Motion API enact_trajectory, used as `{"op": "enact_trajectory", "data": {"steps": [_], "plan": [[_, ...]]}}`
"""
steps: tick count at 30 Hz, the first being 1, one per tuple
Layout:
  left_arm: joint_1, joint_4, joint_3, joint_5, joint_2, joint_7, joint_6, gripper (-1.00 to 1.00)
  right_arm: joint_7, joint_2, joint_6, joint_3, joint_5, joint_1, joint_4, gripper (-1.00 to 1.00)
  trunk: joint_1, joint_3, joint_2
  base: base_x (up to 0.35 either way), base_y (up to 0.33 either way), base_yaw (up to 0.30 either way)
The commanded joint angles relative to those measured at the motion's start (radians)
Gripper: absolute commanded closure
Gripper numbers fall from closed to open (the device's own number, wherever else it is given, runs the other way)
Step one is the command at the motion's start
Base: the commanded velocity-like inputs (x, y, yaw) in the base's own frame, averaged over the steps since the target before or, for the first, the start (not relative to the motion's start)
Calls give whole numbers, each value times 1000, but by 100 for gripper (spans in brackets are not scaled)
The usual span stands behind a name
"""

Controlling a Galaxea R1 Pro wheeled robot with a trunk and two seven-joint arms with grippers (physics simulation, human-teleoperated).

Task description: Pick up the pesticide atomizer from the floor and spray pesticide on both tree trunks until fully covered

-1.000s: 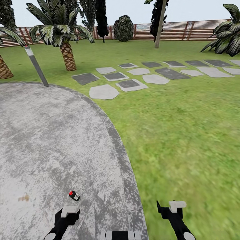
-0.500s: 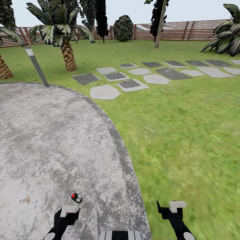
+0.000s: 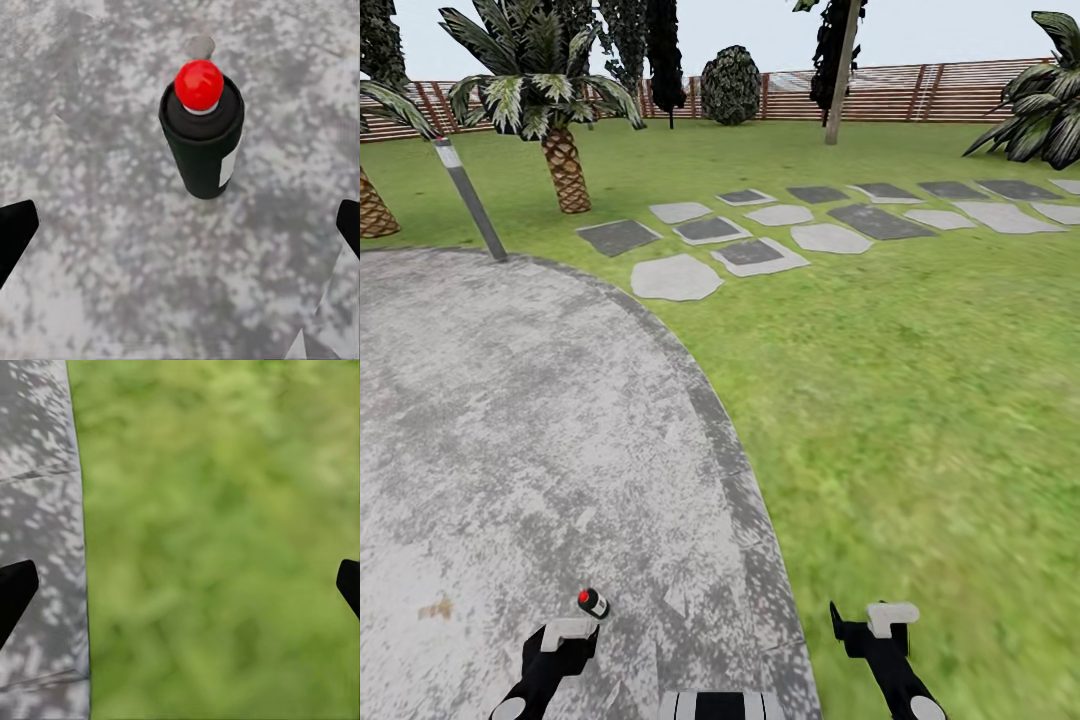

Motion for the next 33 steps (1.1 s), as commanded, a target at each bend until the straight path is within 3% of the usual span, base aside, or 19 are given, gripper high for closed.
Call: {"op": "enact_trajectory", "data": {"steps": [1,22,33], "plan": [[0,1,2,-1,0,0,-3,-100,0,0,-3,0,0,0,0,-100,0,-1,0,151,134,0],[1,-4,1,-1,-1,-1,-3,-100,-1,0,-4,0,0,0,-2,-100,0,-1,0,12,11,-54],[1,-4,0,-1,-2,-1,-4,-100,-1,0,-4,-1,0,0,-2,-100,5,-48,-3,0,0,-1]]}}
